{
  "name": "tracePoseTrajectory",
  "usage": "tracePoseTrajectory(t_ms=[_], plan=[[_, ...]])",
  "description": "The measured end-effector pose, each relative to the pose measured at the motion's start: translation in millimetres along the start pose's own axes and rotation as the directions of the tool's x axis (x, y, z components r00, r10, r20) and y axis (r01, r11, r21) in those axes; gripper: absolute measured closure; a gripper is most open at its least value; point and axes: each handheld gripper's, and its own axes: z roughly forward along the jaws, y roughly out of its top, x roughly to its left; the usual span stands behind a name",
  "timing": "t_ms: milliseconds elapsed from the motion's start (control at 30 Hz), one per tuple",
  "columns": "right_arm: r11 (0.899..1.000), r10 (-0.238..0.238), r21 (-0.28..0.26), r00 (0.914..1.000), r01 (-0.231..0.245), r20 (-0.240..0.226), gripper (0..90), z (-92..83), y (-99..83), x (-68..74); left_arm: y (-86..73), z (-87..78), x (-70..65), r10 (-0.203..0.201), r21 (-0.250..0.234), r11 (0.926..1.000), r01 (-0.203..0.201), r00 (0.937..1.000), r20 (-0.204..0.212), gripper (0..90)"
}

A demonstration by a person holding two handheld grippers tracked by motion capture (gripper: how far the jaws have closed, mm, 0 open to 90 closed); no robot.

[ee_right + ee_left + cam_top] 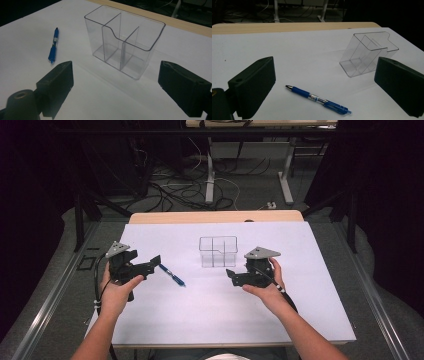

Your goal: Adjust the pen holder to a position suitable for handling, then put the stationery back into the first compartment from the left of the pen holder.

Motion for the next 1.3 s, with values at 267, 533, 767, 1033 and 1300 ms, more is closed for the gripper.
tracePoseTrajectory(t_ms=[267,533,767,1033,1300], plan=[[0.999,-0.035,-0.007,0.9984,0.035,-0.044,18.3,19.0,6.8,18.4,0.6,-2.7,4.1,-0.022,-0.015,0.9996,0.022,0.9997,-0.009,3.9],[0.996,-0.088,-0.043,0.9923,0.084,-0.088,26.3,38.0,13.7,35.1,2.8,-7.1,6.4,-0.037,-0.032,0.9988,0.036,0.9993,-0.012,4.6],[0.995,-0.092,-0.036,0.9874,0.088,-0.129,32.4,53.0,19.0,49.0,0.0,-6.5,10.2,-0.03,-0.022,0.9993,0.03,0.9991,-0.031,4.7],[0.992,-0.115,0.022,0.9737,0.122,-0.197,37.4,83.4,24.0,70.9,-0.5,-9.3,15.0,-0.045,-0.025,0.9987,0.044,0.9982,-0.04,5.0],[0.985,-0.129,0.087,0.967,0.151,-0.22,44.1,108.0,29.7,90.4,-0.8,-9.2,15.4,-0.047,-0.028,0.9985,0.046,0.9982,-0.036,5.3]])
